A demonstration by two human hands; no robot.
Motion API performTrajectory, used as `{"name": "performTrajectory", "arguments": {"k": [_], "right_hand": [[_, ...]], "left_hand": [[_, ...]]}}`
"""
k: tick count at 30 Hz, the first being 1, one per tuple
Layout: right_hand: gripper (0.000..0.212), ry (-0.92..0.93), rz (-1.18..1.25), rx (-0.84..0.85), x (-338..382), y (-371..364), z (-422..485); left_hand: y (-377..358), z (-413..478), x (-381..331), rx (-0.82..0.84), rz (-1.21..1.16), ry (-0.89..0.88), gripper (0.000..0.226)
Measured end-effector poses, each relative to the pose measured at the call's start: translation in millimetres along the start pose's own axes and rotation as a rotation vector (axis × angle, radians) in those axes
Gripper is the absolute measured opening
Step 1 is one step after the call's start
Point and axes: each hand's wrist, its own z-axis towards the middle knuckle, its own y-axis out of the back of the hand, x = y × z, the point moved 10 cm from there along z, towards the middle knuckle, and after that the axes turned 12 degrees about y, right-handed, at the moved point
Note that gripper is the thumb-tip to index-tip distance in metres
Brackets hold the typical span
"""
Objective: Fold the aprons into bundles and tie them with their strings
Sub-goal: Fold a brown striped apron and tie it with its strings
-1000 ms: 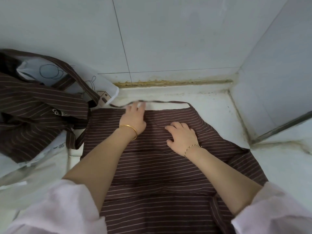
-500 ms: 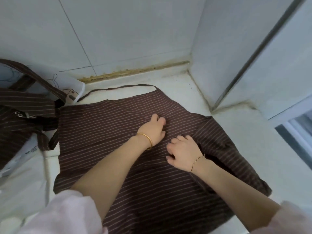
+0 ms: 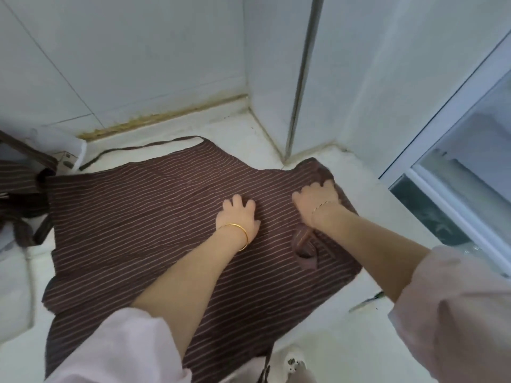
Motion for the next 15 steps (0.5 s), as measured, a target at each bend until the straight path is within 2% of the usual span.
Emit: {"name": "performTrajectory", "arguments": {"k": [2,4,6,8,9,11,13,15], "right_hand": [[0.043,-0.243,-0.063,0.045,-61.2,-0.1,-18.7],[0.04,-0.359,-0.084,0.002,-101.8,5.8,-39.3],[0.031,-0.247,-0.058,-0.204,-91.3,26.5,-45.3],[0.028,0.005,0.123,-0.364,-39.8,38.1,-47.5],[0.028,0.131,0.23,-0.373,-8.8,31.4,-49.1],[0.03,0.293,0.375,-0.264,43.8,4.1,-46.7],[0.035,0.271,0.345,-0.167,47.5,-28.0,-43.7],[0.042,0.083,0.229,-0.108,11.9,-45.9,-44.4]], "left_hand": [[-7.4,-1.3,1.4,0.028,0.072,0.048,0.06],[-10.6,-5.2,-1.6,0.052,0.082,0.093,0.062],[-10.6,-13.8,-10.2,0.058,0.05,0.109,0.06],[-4.7,-24.5,-20.0,-0.018,0.051,0.121,0.054],[-0.5,-32.2,-23.7,-0.081,0.048,0.136,0.049],[6.8,-39.1,-20.5,-0.147,-0.011,0.154,0.037],[2.3,-45.5,-10.5,-0.09,-0.092,0.192,0.03],[-6.2,-52.0,6.3,-0.023,-0.126,0.226,0.033]]}}
